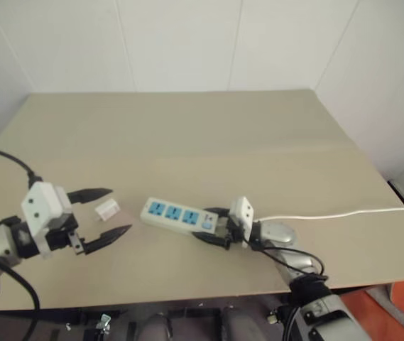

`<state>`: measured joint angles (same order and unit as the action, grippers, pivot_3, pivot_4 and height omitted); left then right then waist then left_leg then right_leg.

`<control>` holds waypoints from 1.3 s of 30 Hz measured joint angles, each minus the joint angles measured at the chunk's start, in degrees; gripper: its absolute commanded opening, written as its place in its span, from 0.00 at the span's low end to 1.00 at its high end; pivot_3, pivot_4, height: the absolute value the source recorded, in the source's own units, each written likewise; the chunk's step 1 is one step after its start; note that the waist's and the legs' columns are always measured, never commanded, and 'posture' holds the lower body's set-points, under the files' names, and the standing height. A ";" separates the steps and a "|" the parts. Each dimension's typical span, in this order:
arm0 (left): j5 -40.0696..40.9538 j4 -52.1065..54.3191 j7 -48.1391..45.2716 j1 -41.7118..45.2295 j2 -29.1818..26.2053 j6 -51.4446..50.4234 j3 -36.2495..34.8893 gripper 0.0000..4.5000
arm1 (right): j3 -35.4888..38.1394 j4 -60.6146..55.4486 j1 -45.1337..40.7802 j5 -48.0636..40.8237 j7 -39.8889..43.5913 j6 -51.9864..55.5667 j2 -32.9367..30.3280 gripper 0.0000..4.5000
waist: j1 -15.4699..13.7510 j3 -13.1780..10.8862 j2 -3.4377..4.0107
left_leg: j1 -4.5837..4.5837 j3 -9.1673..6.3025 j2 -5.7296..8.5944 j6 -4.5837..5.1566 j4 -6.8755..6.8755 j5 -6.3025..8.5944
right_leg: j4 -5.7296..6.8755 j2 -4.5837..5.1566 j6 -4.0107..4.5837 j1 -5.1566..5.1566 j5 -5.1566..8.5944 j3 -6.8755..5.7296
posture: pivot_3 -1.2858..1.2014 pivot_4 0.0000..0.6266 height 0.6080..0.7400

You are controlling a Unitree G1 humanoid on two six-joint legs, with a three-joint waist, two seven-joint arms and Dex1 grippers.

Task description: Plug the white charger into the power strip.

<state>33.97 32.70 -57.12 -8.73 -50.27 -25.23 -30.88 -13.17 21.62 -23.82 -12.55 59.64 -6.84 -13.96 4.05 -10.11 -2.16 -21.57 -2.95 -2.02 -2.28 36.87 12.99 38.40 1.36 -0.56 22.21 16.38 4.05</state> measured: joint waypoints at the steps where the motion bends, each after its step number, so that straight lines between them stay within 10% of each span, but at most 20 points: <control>1: -0.01 -0.04 -0.08 0.00 0.00 0.14 0.00 1.00 | -0.01 0.50 -0.18 0.11 0.01 -0.49 0.06 0.77 | 0.00 0.00 0.00 | 0.04 0.01 0.00 0.00 0.00 0.00 | 0.02 0.00 0.00 -0.02 0.00 0.01 | 0.52 0.24 1.00; 17: -0.14 -11.18 -2.87 9.12 -4.10 1.15 1.93 1.00 | 4.72 3.15 -5.77 -4.08 12.70 -3.00 -7.02 0.77 | -0.68 -0.13 0.11 | -0.49 -0.04 0.04 0.00 0.00 0.00 | 0.04 0.03 -0.01 0.42 0.02 -0.05 | 0.52 0.24 1.00; 24: -1.83 -26.14 -5.20 27.18 -12.92 -4.09 10.22 1.00 | 2.38 3.67 -4.55 -4.26 19.22 -4.85 -4.45 0.77 | -0.46 -0.16 0.11 | -0.47 -0.05 0.05 0.01 0.02 -0.01 | 0.12 -0.03 -0.02 0.43 0.02 -0.07 | 0.52 0.24 1.00; 32: -12.55 -34.46 -6.31 57.34 -18.00 -30.27 39.67 1.00 | 1.10 6.81 -3.76 -2.70 20.11 -8.36 -1.49 0.77 | -0.20 -0.27 0.03 | -0.85 -0.06 0.09 0.01 0.15 -0.01 | 0.49 -0.10 -0.09 0.92 0.07 -0.06 | 0.52 0.24 1.00; 39: -30.71 -46.82 -26.66 86.53 -14.16 -45.84 78.52 1.00 | 0.86 5.68 -2.57 -2.09 19.42 -9.23 -1.08 0.77 | -0.10 -0.33 0.07 | -0.76 -0.12 0.07 -0.04 0.10 -0.04 | 0.64 -0.21 -0.13 0.92 0.25 -0.06 | 0.52 0.24 1.00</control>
<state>3.26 -14.12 -83.78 77.80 -64.43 -71.07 47.64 -12.31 27.30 -26.38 -14.65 79.07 -16.07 -15.04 3.95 -10.44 -2.10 -22.33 -3.07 -1.95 -2.32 36.97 12.94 39.04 1.16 -0.69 23.13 16.63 3.99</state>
